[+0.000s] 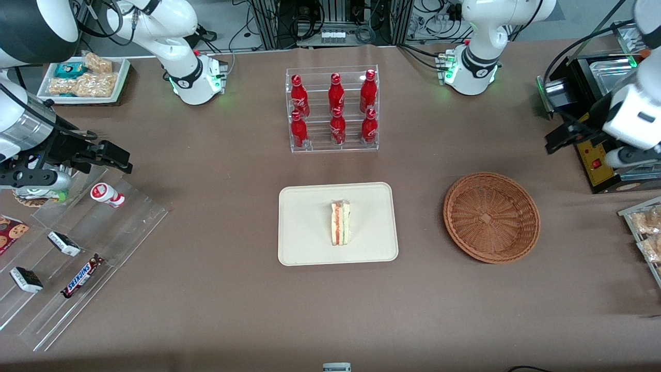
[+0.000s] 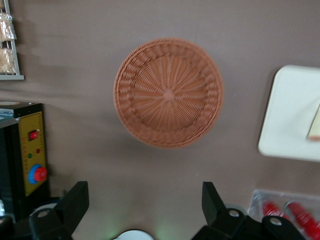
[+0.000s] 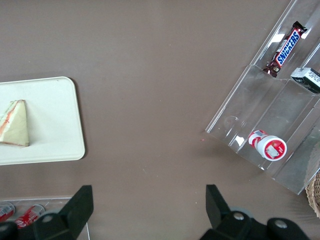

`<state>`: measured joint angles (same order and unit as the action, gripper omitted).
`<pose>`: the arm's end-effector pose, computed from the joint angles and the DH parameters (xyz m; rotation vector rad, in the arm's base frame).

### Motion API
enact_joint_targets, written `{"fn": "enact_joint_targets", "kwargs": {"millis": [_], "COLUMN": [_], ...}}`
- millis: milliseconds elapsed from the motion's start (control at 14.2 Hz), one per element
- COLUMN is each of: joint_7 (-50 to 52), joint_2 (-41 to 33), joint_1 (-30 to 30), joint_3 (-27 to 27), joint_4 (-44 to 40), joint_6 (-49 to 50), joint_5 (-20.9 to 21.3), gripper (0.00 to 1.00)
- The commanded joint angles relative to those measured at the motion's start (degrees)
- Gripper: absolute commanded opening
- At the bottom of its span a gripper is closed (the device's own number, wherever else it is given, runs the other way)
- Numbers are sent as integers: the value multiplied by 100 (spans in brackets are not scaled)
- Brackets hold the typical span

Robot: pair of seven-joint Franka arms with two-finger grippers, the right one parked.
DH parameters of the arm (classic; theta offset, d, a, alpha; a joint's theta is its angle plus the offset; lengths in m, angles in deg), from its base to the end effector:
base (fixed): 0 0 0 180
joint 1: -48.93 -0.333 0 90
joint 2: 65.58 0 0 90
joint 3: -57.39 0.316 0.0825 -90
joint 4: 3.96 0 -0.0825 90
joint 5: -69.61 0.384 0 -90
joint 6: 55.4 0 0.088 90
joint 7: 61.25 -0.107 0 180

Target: Place sandwich from basket to tray

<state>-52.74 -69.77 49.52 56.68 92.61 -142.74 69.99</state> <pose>0.5244 -0.0114 0.6063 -3.1174 -0.1965 0.1360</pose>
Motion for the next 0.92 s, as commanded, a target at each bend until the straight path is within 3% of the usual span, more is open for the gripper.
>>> {"fn": "enact_joint_targets", "kwargs": {"millis": [0,353,565,847], "joint_7": [-394,-588,-588,-579], "joint_2": [-196,427,472,463], "joint_1": [144,170,170,126], "joint_3": [430,502,476,458], "joint_4": [275,-445,-446,-472], "joint_6": [-108,-379,-645,-645], "joint_5": [-310,-250,48,-12], "gripper": [100,100,100,100]}}
